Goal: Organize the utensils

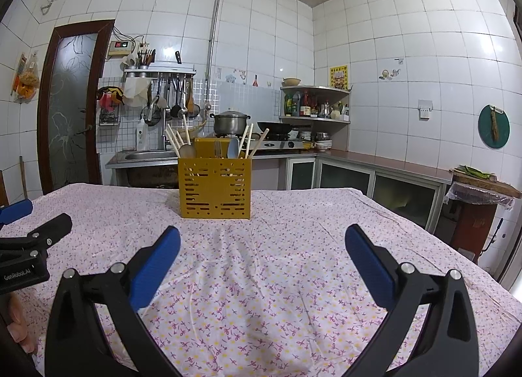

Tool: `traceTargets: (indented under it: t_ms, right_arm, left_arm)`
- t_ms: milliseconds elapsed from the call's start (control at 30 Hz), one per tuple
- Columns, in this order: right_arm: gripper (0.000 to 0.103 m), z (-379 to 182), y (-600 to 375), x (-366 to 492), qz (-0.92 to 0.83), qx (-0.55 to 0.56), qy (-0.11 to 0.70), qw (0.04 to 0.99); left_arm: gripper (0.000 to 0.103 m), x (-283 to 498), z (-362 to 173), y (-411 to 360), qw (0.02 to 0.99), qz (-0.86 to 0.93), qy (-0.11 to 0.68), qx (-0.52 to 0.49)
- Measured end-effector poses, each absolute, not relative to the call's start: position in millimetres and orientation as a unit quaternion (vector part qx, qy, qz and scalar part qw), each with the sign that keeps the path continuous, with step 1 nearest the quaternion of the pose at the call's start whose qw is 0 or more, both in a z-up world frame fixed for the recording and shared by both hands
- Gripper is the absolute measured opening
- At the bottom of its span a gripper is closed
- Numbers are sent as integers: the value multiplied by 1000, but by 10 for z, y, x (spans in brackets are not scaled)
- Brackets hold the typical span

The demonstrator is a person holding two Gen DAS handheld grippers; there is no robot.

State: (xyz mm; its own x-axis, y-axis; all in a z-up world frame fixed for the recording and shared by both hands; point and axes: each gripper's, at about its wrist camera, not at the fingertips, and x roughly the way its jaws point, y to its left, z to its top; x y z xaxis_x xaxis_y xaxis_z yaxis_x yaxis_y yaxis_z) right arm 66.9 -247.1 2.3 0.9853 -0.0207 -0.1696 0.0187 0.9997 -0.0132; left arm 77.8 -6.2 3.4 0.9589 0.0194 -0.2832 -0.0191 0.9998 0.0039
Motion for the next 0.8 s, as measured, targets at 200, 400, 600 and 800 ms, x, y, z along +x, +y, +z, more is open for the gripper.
traceTargets:
  t_ms: [200, 400, 600, 800]
  right_arm:
    - [99, 17, -2471, 665, -10, -6, 86, 996]
    - [99, 20, -2475, 657, -10, -6, 84, 996]
    - [99, 24, -2474, 657, -10, -6, 84, 996]
    - [99, 21, -2472, 656, -10, -6, 84, 996]
  left_arm:
    - [98, 772, 57, -60, 990, 9, 141, 1]
    - [98, 771, 75, -68, 990, 8, 138, 1]
    - [98, 759, 77, -65, 991, 7, 135, 1]
    - [98, 739, 79, -57, 991, 7, 132, 2]
